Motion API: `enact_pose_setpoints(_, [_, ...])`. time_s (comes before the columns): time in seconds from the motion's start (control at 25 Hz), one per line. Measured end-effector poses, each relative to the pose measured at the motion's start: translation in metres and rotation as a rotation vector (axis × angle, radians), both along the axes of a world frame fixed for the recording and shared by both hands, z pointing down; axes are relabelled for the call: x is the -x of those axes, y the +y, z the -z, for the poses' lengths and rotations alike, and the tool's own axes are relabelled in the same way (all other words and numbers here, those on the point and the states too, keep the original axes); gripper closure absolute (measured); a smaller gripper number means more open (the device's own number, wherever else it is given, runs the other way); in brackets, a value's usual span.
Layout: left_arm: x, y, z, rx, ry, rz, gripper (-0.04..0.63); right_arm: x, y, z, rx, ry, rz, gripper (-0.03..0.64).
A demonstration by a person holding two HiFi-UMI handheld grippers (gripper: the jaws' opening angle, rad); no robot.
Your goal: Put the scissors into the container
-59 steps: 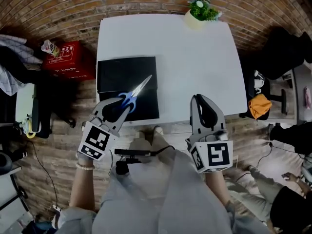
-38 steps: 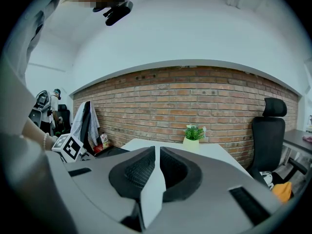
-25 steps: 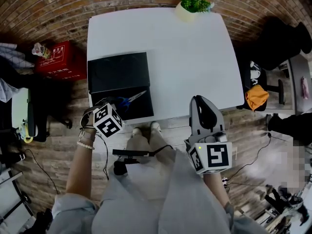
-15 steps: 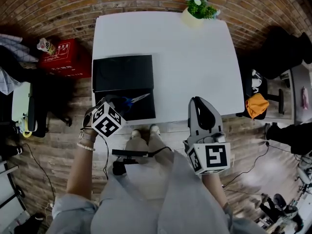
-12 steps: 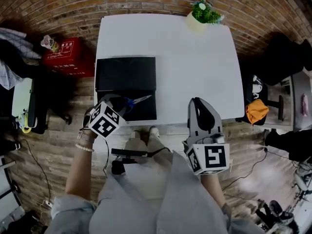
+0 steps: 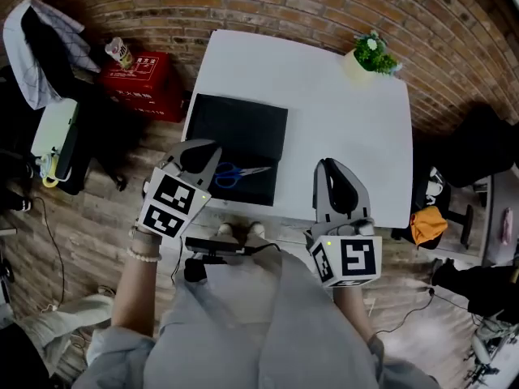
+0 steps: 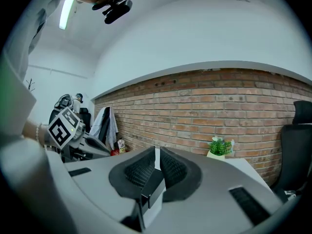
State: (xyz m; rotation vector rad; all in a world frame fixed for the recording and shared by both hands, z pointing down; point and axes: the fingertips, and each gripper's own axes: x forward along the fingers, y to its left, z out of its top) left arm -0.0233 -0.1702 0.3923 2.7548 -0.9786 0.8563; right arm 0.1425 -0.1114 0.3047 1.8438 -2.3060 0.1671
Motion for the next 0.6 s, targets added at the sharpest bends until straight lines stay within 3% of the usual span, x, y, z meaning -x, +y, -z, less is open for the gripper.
enact_pose_setpoints(0.2, [0.013,-0.002,0.051,-0.100,0.076,0.095,0.574,0.014,-0.008,0.012,-0.033,0.000,0.055,0.558])
enact_pose_setpoints(0.6, [0.021,0.019,0.113,-0.208,0.181,0.199,0.575,0.028,-0.011,0.027,-0.066,0.013,0.128,0.558])
